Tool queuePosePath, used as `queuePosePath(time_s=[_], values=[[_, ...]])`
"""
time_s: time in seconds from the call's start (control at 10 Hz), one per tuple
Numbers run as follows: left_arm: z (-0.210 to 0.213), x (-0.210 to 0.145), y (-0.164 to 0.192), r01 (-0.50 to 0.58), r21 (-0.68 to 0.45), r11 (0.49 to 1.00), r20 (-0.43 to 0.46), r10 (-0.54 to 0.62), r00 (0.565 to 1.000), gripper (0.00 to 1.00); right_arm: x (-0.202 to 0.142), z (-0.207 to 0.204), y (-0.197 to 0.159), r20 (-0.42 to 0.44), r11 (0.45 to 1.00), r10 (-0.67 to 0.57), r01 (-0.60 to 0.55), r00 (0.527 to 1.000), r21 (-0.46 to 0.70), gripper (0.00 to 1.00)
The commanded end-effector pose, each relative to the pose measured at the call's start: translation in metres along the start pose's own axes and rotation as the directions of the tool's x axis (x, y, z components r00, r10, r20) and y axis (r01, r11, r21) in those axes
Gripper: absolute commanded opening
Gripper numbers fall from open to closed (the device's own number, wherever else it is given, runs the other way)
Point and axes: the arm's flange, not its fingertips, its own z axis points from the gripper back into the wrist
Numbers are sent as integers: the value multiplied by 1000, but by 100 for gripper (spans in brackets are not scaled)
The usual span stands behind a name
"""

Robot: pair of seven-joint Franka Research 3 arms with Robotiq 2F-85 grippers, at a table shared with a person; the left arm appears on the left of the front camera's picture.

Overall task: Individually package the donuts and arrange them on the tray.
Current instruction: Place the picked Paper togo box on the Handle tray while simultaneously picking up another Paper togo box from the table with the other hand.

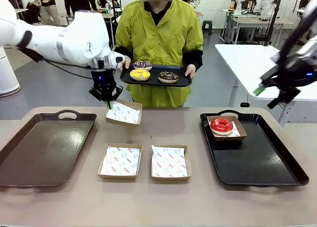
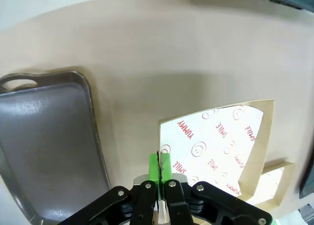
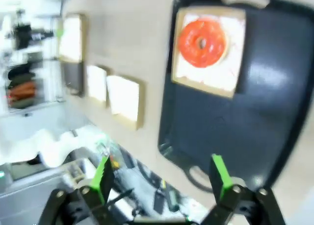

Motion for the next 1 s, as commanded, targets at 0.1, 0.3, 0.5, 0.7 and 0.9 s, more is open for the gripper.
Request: queuePosePath(time_s=[0.1,0.3,0.5,0.7,0.9], values=[[42,2,-5,-16,-15,1000,41,16,999,0,-52,44,-59,129,964,2,-37,992,264,100],[63,5,-2,-41,-28,999,67,43,997,0,-82,60,-96,240,930,-46,-47,970,364,100],[70,11,1,-73,-22,997,67,75,995,0,-94,52,-127,303,900,-141,-6,943,437,100],[67,7,-2,-13,-25,1000,80,14,997,0,-99,40,-145,293,890,-178,27,939,455,100],[67,7,-2,-13,-25,1000,80,14,997,0,-102,47,-144,273,896,-180,43,945,443,100]])
